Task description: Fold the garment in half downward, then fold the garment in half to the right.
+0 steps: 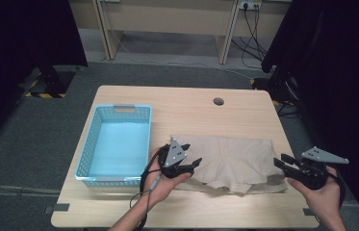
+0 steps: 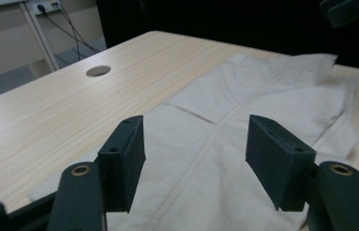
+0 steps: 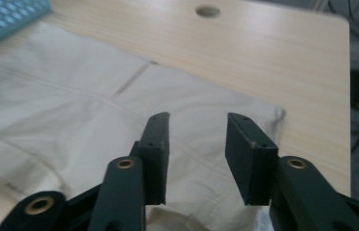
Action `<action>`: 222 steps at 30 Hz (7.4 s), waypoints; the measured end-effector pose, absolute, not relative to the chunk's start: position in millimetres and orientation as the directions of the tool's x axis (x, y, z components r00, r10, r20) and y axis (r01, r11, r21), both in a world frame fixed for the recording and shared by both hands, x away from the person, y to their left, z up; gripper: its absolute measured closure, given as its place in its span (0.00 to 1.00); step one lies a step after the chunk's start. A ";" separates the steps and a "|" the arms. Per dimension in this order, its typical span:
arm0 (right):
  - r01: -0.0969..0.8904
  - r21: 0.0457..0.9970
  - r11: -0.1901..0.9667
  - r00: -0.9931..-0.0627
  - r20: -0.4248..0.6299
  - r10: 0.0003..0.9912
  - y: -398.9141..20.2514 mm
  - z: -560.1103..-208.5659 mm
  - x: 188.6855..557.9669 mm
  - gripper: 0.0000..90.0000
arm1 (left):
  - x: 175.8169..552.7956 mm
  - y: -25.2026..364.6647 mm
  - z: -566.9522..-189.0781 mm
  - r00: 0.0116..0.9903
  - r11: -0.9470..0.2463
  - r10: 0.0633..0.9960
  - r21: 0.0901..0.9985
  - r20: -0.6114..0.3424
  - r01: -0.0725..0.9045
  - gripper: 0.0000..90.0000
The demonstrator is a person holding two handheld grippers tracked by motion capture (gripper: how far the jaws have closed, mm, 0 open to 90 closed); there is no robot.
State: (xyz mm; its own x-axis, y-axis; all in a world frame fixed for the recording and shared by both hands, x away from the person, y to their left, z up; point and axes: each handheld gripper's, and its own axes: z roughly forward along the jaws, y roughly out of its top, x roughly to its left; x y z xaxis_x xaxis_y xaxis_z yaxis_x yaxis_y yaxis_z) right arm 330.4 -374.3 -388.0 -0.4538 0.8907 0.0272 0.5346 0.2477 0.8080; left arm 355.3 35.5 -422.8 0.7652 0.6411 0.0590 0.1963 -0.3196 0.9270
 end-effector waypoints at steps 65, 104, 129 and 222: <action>0.780 0.618 0.098 -0.176 0.067 0.982 -424.3 -456.2 409.7 0.98 | 386.6 30.2 -448.9 0.721 -0.341 0.692 0.888 0.016 0.308 0.27; 0.783 0.611 0.116 -0.182 0.047 0.982 -422.1 -455.5 411.3 0.97 | 406.9 29.6 -475.3 0.624 -0.352 0.780 0.788 -0.052 0.505 0.36; 0.782 0.611 0.123 -0.192 0.048 0.980 -419.4 -455.7 412.5 0.97 | 409.0 21.9 -478.2 0.635 -0.337 0.764 0.769 -0.114 0.543 0.93; 0.760 0.611 0.223 -0.355 0.102 0.929 -301.9 -458.3 441.0 0.97 | 400.1 -31.7 -355.8 0.773 -0.349 0.630 0.917 0.075 0.195 0.97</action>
